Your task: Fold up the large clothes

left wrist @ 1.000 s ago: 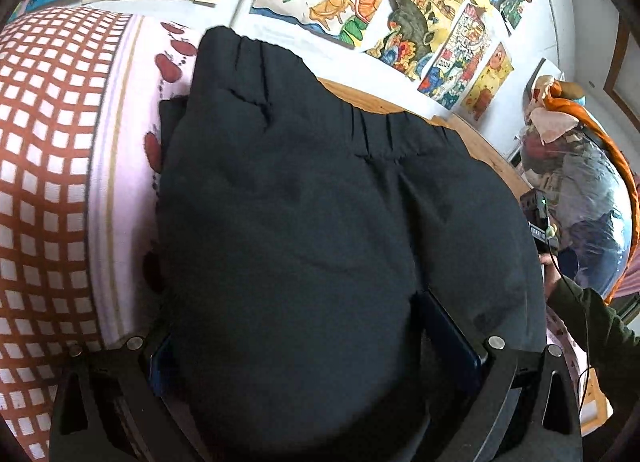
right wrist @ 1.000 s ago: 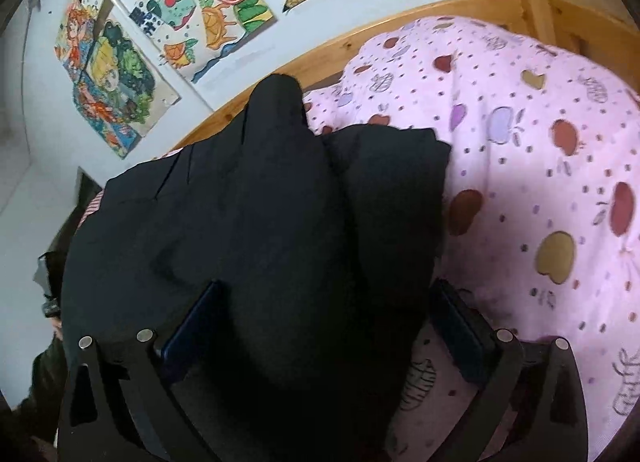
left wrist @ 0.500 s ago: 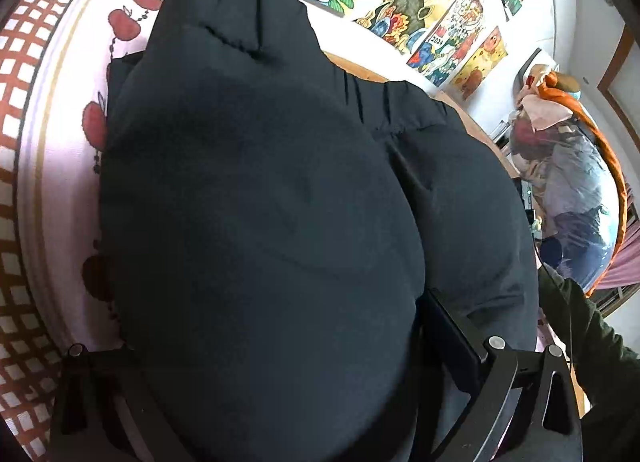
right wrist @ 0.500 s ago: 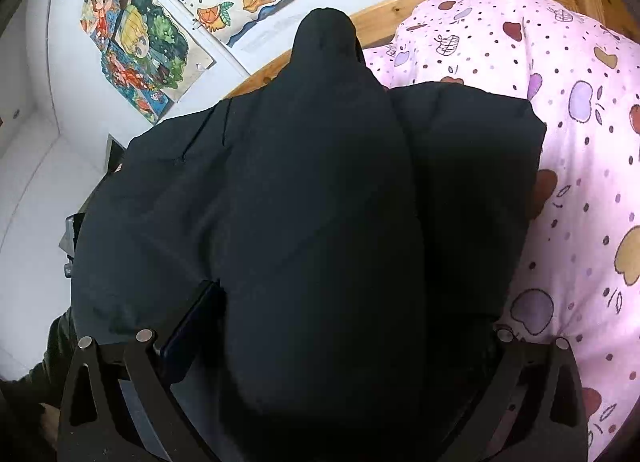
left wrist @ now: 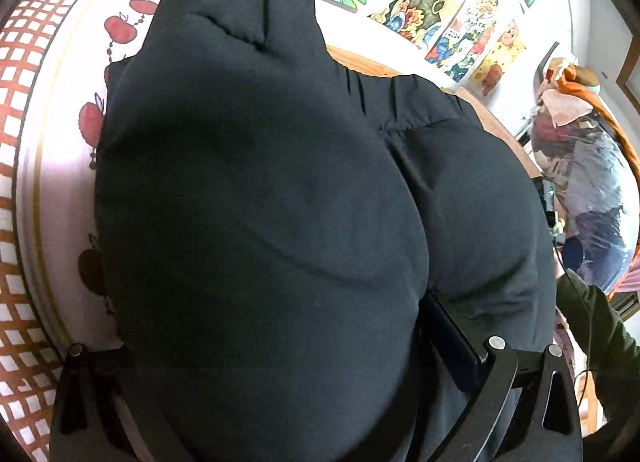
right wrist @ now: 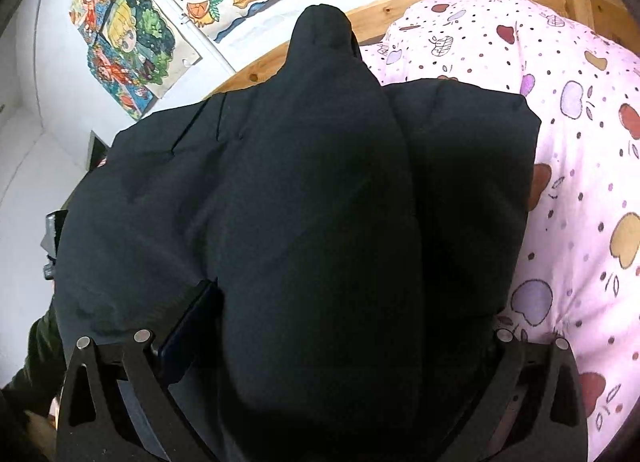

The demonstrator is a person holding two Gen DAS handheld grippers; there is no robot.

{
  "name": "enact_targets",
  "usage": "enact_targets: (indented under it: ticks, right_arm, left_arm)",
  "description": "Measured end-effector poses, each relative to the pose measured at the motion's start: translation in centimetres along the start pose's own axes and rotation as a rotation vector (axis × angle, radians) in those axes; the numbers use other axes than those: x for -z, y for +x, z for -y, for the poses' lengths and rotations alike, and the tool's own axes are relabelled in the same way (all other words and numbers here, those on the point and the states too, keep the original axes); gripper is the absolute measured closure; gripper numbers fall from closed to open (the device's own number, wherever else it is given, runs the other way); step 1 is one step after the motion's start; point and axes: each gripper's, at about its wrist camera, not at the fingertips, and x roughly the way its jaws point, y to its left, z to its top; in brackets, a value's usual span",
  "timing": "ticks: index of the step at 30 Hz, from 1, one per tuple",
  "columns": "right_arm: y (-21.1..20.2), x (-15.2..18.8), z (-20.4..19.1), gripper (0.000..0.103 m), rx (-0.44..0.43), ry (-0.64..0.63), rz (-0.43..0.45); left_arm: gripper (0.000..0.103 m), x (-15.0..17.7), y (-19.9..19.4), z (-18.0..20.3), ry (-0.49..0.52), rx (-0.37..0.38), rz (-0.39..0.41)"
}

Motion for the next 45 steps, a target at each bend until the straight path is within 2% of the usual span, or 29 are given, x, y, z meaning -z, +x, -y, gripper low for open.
enact_targets:
  ticks: [4, 8, 12, 18, 24, 32, 34, 38, 45]
  right_arm:
    - [-0.4, 0.0, -0.4, 0.002, 0.032, 0.018, -0.003]
    - [-1.0, 0.2, -1.6, 0.015, 0.07, -0.009, -0.001]
    - [-1.7, 0.3, -2.2, 0.026, 0.094, -0.017, -0.003]
    - [-2.5, 0.7, -2.9, 0.036, 0.143, 0.001, 0.004]
    - [-2.9, 1.4, -4.4, 0.056, 0.198, -0.013, 0.037]
    - [-3.5, 1.6, -6.7, 0.073, 0.312, -0.05, 0.03]
    - [-4.2, 1.4, -7.2, 0.078, 0.317, -0.041, 0.045]
    - [-6.5, 1.0, -8.0, 0.086, 0.306, -0.031, 0.096]
    - [-11.8, 0.4, -9.7, 0.087, 0.259, -0.031, 0.197]
  left_arm:
    - [0.0, -0.1, 0.0, 0.3, -0.013, -0.029, -0.004]
    - [0.004, -0.1, -0.1, 0.9, -0.018, -0.053, 0.0]
    - [0.015, -0.1, -0.6, 1.4, -0.039, -0.089, 0.015]
    - [0.021, 0.0, -0.8, 2.6, -0.065, -0.172, 0.031]
    - [0.041, 0.4, -1.8, 3.6, -0.084, -0.226, 0.069]
    - [0.067, 1.1, -3.2, 4.9, -0.1, -0.25, 0.104]
    - [0.073, 1.2, -3.7, 5.2, -0.106, -0.255, 0.114]
    - [0.078, 1.3, -5.5, 5.8, -0.13, -0.246, 0.141]
    - [0.081, 1.9, -10.0, 7.8, -0.084, -0.232, 0.201]
